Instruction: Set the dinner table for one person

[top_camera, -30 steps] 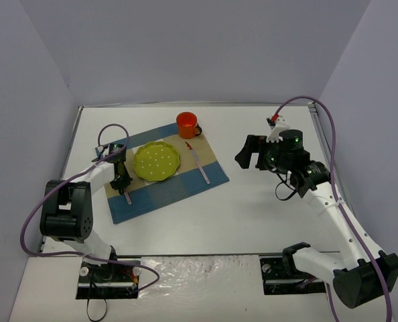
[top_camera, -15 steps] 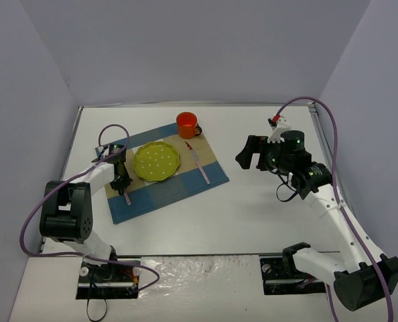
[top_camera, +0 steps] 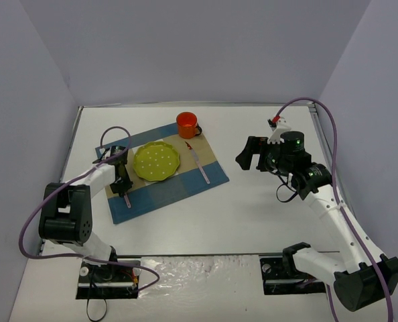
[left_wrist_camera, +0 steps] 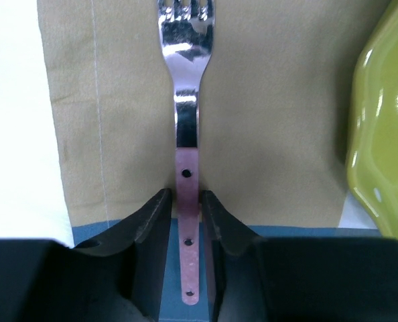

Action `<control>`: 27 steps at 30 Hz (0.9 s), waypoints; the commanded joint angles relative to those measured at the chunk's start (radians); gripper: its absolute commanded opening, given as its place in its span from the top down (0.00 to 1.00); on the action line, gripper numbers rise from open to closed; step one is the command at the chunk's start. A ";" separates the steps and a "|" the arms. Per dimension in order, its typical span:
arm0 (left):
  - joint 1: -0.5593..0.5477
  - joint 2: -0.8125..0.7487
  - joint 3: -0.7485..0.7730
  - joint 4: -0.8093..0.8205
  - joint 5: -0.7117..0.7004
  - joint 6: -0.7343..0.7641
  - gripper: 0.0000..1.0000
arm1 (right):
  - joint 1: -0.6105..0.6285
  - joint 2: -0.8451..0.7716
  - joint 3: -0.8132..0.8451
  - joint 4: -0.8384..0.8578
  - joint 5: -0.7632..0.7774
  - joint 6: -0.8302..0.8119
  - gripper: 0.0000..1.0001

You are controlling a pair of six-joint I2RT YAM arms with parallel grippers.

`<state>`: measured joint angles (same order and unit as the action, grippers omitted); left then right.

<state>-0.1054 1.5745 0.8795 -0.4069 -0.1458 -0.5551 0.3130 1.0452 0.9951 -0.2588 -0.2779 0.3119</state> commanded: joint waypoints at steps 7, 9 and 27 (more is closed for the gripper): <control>-0.010 -0.188 0.076 -0.209 -0.004 -0.030 0.40 | -0.006 -0.054 0.021 0.037 0.047 -0.038 0.00; -0.010 -0.275 0.149 -0.282 -0.010 -0.020 0.30 | -0.008 -0.073 0.040 0.035 0.094 -0.050 0.00; -0.020 -0.947 0.374 -0.591 -0.173 0.136 0.03 | -0.008 -0.421 0.056 0.026 0.592 -0.158 0.00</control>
<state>-0.1154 0.6546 1.2435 -0.9167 -0.2752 -0.4576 0.3126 0.6630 1.0456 -0.2743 0.1812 0.1842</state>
